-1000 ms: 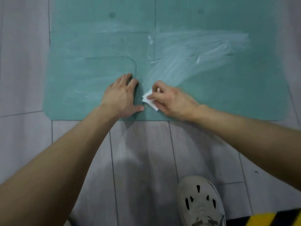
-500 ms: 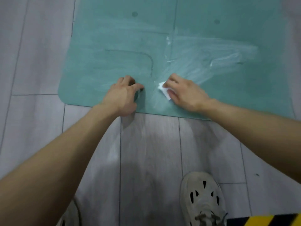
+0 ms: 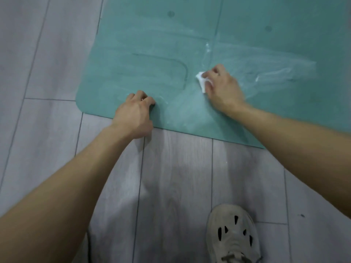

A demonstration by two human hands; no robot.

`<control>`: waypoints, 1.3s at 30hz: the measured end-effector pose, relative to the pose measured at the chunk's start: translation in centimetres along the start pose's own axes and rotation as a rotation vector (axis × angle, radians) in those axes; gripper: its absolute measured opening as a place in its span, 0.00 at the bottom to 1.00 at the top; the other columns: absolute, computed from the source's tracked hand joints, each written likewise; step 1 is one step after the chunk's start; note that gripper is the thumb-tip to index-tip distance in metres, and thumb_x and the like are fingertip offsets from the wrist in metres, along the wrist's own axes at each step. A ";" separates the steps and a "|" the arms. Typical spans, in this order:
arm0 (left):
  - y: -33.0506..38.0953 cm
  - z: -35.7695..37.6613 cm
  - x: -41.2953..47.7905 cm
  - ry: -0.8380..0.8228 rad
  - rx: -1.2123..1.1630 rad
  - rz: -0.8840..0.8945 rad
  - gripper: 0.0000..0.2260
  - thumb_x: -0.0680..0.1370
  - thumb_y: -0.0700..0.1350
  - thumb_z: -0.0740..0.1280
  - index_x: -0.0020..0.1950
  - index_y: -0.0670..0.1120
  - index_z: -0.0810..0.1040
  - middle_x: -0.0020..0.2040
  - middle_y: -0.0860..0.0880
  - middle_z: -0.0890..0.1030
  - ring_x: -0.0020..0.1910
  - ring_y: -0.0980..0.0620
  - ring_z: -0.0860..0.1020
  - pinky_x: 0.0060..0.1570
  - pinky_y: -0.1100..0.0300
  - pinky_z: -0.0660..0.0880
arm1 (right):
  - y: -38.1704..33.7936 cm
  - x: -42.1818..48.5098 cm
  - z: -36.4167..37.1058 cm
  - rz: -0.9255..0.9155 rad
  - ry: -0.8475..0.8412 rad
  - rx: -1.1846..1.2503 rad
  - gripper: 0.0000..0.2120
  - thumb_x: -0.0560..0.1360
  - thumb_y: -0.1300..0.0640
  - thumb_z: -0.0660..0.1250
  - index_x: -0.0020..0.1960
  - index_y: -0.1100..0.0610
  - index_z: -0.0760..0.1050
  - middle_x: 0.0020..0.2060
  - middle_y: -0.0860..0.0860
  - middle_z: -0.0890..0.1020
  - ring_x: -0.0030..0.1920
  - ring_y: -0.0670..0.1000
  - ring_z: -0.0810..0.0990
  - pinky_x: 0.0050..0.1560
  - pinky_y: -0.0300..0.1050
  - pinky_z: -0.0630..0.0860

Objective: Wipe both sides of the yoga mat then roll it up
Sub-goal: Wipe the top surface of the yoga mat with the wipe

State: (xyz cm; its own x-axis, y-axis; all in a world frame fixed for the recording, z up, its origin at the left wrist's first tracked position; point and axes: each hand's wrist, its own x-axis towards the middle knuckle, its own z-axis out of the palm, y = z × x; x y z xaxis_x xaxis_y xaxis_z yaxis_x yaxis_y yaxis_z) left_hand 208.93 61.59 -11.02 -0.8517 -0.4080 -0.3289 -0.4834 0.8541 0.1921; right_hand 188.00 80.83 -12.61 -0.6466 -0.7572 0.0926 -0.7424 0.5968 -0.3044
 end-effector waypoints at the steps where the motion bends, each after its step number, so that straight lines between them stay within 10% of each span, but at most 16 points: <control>1: 0.0 0.0 -0.1 0.001 0.006 -0.008 0.25 0.74 0.40 0.69 0.71 0.51 0.75 0.68 0.47 0.72 0.66 0.42 0.70 0.57 0.46 0.75 | 1.3 0.6 -0.4 0.171 0.045 -0.013 0.15 0.83 0.55 0.60 0.64 0.59 0.78 0.60 0.62 0.75 0.51 0.69 0.80 0.53 0.62 0.78; 4: 0.5 0.1 -0.8 0.007 0.023 0.000 0.28 0.71 0.39 0.68 0.72 0.50 0.74 0.67 0.47 0.72 0.66 0.41 0.70 0.58 0.45 0.76 | -2.0 -1.0 0.3 0.198 0.042 -0.026 0.17 0.83 0.54 0.55 0.61 0.62 0.77 0.59 0.63 0.75 0.49 0.69 0.80 0.48 0.63 0.78; 9: 0.4 -0.2 -0.6 -0.027 0.063 -0.010 0.28 0.72 0.40 0.69 0.72 0.49 0.74 0.68 0.46 0.72 0.66 0.40 0.70 0.59 0.45 0.75 | -7.6 -9.4 2.3 -0.531 -0.228 0.040 0.11 0.80 0.55 0.64 0.59 0.55 0.78 0.53 0.56 0.76 0.47 0.60 0.78 0.37 0.54 0.75; 16: 1.8 -0.9 -0.2 0.109 -0.029 -0.052 0.10 0.78 0.47 0.67 0.58 0.51 0.82 0.54 0.45 0.82 0.56 0.38 0.80 0.52 0.47 0.79 | 5.5 -12.5 -2.2 0.409 0.168 -0.021 0.15 0.81 0.53 0.58 0.58 0.60 0.79 0.54 0.62 0.76 0.46 0.68 0.80 0.50 0.59 0.78; 19: 2.0 -1.7 -0.7 0.164 -0.016 -0.121 0.06 0.79 0.52 0.69 0.47 0.51 0.81 0.46 0.46 0.85 0.48 0.38 0.82 0.46 0.50 0.79 | 0.5 -11.7 0.5 0.393 0.204 0.066 0.20 0.81 0.51 0.55 0.59 0.62 0.80 0.52 0.64 0.76 0.45 0.67 0.79 0.52 0.60 0.80; 24: -0.8 -2.1 -2.7 0.148 0.010 -0.246 0.19 0.80 0.62 0.68 0.37 0.49 0.76 0.36 0.46 0.82 0.41 0.39 0.81 0.40 0.52 0.76 | -4.8 -7.5 2.3 -0.294 -0.104 0.040 0.11 0.82 0.56 0.64 0.61 0.56 0.79 0.52 0.57 0.75 0.41 0.63 0.78 0.35 0.55 0.77; 30: -4.0 -1.3 -6.0 0.174 -0.022 -0.372 0.19 0.85 0.57 0.60 0.42 0.46 0.77 0.40 0.40 0.82 0.43 0.35 0.80 0.41 0.48 0.76 | -3.2 0.6 3.2 0.347 0.190 0.022 0.15 0.84 0.53 0.59 0.56 0.62 0.79 0.55 0.63 0.76 0.45 0.68 0.80 0.44 0.63 0.78; 36: -4.8 -1.6 -6.3 0.225 -0.021 -0.420 0.16 0.84 0.54 0.62 0.43 0.46 0.79 0.40 0.40 0.83 0.43 0.35 0.79 0.40 0.49 0.75 | -16.3 -2.1 7.0 -0.495 -0.117 0.086 0.08 0.81 0.58 0.64 0.56 0.59 0.79 0.53 0.59 0.75 0.46 0.62 0.79 0.37 0.53 0.73; 39: -3.7 -1.8 -4.8 0.250 -0.032 -0.344 0.17 0.84 0.55 0.62 0.41 0.46 0.77 0.37 0.42 0.82 0.40 0.35 0.79 0.39 0.48 0.77 | -11.4 -1.9 6.1 -0.464 0.012 0.153 0.12 0.84 0.52 0.62 0.59 0.55 0.81 0.51 0.57 0.77 0.45 0.61 0.79 0.37 0.53 0.76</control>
State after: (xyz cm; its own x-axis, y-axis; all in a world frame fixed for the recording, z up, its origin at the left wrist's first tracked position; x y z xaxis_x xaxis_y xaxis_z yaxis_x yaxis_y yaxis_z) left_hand 214.39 59.83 -8.53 -0.6603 -0.7368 -0.1455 -0.7509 0.6453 0.1401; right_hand 198.77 73.82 -15.06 -0.2560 -0.9305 0.2619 -0.9190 0.1502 -0.3646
